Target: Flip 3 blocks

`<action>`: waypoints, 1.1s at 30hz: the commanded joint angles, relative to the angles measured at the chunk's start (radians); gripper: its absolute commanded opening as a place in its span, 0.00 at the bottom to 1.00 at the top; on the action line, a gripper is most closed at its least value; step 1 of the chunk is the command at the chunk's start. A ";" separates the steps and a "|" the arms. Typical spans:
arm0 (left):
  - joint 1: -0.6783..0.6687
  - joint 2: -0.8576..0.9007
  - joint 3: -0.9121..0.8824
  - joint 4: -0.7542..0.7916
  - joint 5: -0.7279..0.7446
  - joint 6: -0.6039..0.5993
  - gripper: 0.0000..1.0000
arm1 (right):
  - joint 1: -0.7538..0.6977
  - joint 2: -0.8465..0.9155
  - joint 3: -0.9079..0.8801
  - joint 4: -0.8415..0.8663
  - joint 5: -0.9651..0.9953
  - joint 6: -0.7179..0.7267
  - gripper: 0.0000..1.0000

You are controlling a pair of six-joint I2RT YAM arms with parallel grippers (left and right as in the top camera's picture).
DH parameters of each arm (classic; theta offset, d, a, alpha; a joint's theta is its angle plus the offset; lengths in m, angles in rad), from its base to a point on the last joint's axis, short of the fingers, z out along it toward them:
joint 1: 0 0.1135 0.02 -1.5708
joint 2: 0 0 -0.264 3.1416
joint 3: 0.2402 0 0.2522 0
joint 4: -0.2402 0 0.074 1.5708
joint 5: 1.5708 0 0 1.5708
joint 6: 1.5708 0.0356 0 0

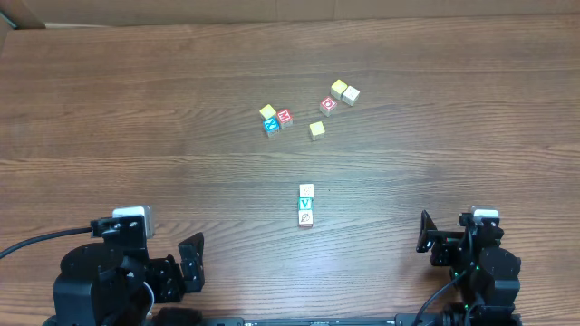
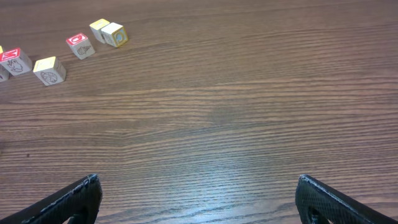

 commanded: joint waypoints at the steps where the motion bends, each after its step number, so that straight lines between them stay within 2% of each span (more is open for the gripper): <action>1: -0.008 -0.007 0.013 0.001 -0.006 -0.007 1.00 | 0.006 -0.012 -0.020 0.010 -0.009 -0.008 1.00; 13: -0.008 -0.007 0.012 0.003 -0.013 -0.006 1.00 | 0.006 -0.012 -0.020 0.010 -0.009 -0.007 1.00; 16: -0.008 -0.008 -0.009 0.068 -0.032 0.033 1.00 | 0.006 -0.012 -0.020 0.010 -0.009 -0.008 1.00; 20: -0.008 -0.064 -0.113 0.274 -0.003 0.151 1.00 | 0.006 -0.012 -0.020 0.010 -0.009 -0.008 1.00; 23: -0.008 -0.140 -0.268 0.452 0.061 0.216 1.00 | 0.006 -0.012 -0.020 0.010 -0.009 -0.008 1.00; 33: -0.008 -0.420 -0.836 1.053 0.248 0.219 1.00 | 0.006 -0.012 -0.020 0.010 -0.009 -0.008 1.00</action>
